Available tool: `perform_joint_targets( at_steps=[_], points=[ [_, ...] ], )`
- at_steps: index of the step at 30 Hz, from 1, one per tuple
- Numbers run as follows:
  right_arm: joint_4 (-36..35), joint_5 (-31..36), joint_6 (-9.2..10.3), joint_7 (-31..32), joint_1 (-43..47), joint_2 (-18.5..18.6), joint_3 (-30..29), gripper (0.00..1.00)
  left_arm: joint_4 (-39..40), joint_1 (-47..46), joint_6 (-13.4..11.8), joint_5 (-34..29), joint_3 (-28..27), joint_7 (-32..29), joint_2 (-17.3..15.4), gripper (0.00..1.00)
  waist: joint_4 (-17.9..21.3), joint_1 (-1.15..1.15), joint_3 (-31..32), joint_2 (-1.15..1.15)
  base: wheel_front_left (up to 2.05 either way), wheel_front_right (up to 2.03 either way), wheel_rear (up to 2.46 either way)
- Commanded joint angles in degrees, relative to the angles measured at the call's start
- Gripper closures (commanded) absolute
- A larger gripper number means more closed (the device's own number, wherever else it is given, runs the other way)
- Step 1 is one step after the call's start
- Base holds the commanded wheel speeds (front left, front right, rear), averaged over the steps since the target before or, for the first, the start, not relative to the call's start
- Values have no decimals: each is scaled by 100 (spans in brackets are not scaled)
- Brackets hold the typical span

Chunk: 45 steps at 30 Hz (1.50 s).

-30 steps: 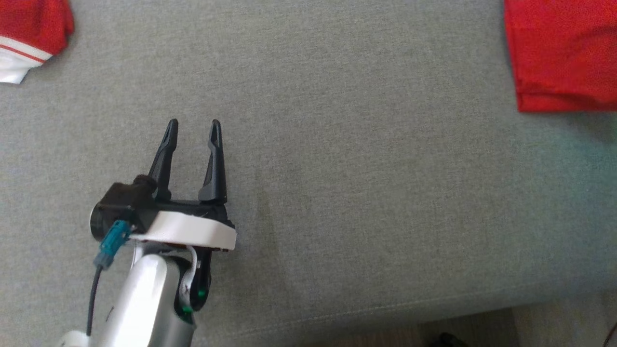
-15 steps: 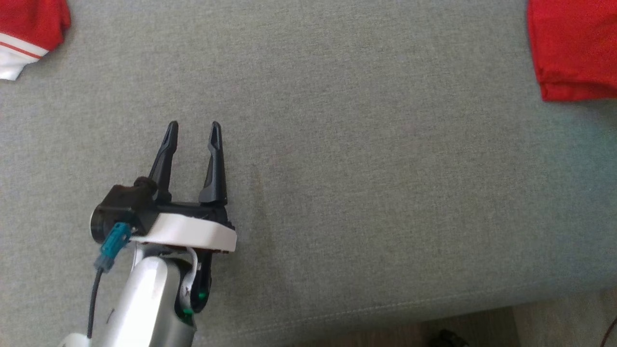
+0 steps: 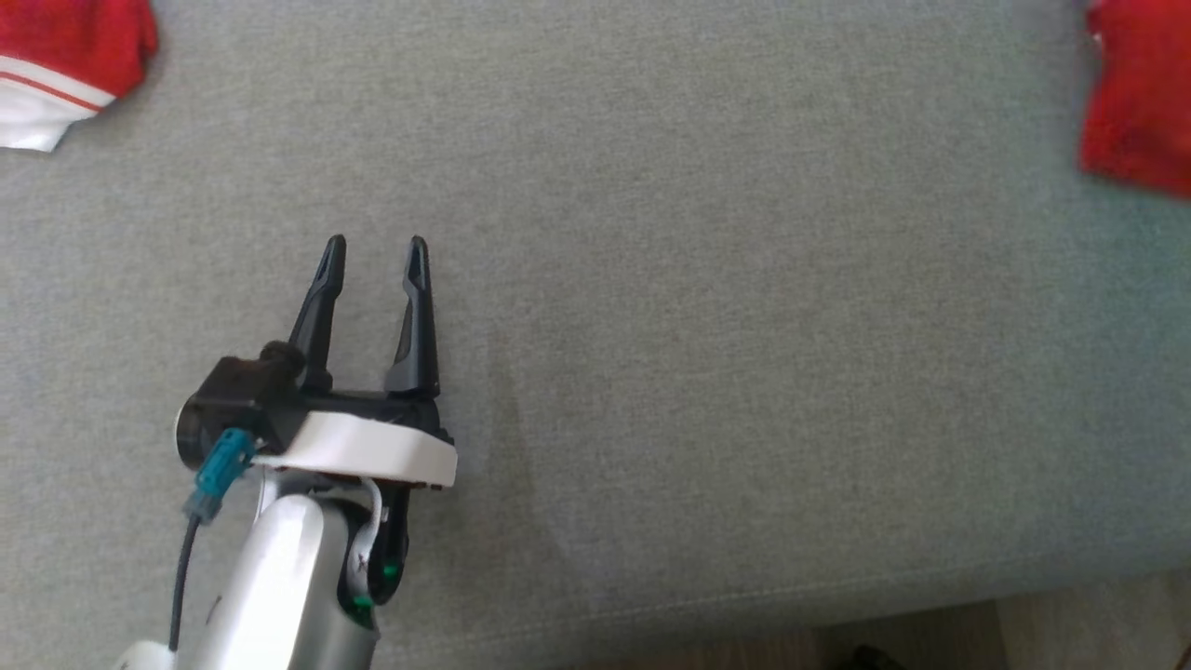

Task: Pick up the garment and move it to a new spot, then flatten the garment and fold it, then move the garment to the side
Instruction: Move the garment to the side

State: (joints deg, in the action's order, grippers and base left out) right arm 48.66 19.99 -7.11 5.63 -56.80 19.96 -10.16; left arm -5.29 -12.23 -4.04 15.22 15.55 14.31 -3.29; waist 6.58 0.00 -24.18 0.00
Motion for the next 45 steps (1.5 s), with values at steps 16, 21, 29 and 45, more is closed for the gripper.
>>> perform_joint_targets(
  at_steps=[16, 21, 29, 45],
  points=[
    [-73, -470, -37, -896, 328, -660, 160, 0, -32, 50, -55, 113, -416, 69, 15, 0, -309, 0, 900, 0, 0, 0, 0],
    [-207, -892, -37, -1317, 822, -1126, 436, 0, -198, 214, -111, 191, -614, 69, 24, 0, -424, 0, 1425, 0, 0, 0, 0],
    [-786, -1793, -37, -1749, 2073, -1653, 927, 0, -340, 658, -195, 260, -900, 69, 33, 0, -533, 0, 2139, 0, 0, 0, 0],
    [-2891, -3365, -37, -1882, 4630, -1707, 1696, 0, -355, 1224, -143, 156, -847, 69, 40, 0, -706, 0, 2505, 0, 0, 0, 0]
  ],
)
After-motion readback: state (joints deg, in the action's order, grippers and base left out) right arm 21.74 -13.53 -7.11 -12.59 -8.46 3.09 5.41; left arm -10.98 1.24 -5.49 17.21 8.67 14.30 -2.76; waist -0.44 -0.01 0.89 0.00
